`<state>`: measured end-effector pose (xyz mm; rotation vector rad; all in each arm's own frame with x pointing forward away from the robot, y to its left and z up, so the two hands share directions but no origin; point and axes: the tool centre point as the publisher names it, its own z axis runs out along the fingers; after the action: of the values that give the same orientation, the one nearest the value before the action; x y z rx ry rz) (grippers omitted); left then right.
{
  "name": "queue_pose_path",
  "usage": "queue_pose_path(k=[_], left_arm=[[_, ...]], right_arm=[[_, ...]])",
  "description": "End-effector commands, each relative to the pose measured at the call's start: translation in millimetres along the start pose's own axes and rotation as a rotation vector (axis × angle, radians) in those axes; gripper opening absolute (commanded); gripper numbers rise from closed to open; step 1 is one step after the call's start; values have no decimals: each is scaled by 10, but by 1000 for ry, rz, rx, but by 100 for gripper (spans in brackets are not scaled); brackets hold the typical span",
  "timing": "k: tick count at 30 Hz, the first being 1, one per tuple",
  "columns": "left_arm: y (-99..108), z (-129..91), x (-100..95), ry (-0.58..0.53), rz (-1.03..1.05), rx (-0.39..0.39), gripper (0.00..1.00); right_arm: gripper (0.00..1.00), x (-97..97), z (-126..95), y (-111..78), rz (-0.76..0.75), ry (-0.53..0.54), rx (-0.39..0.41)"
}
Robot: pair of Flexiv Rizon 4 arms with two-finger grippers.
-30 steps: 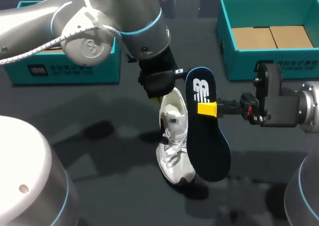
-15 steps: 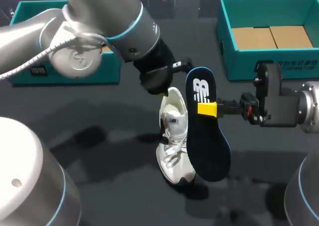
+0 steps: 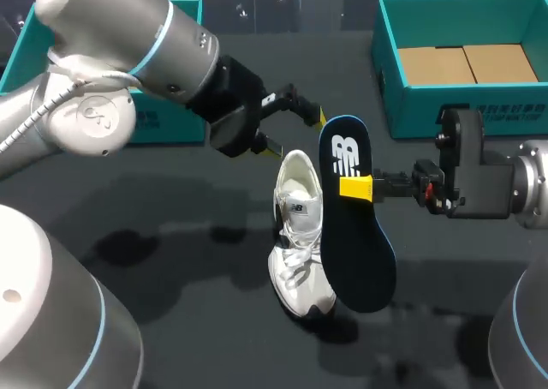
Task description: Take the shoe out of the shoebox, open the shoe tongue, remove and reinsert the insole, then place the shoe into the shoebox
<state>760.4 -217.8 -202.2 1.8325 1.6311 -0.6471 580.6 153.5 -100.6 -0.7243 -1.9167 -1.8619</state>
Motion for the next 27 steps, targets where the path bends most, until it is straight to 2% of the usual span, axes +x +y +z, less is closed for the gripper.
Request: queue_pose_path(k=[1,5,12,15,27], left_arm=[[-20,16,30,-38,2,-5,100],[56,7,-24,-105,1,-14,100],[149,-91,-285,-195,24,-70,100],[141,-168,-454,-296,49,-103,100],[141,-168,-454,-296,49,-103,100]], right_arm=[[0,1,10,-6,1,-2,0],[0,1,10,-6,1,-2,0],[0,1,10,-6,1,-2,0],[0,1,10,-6,1,-2,0],[0,1,10,-6,1,-2,0]])
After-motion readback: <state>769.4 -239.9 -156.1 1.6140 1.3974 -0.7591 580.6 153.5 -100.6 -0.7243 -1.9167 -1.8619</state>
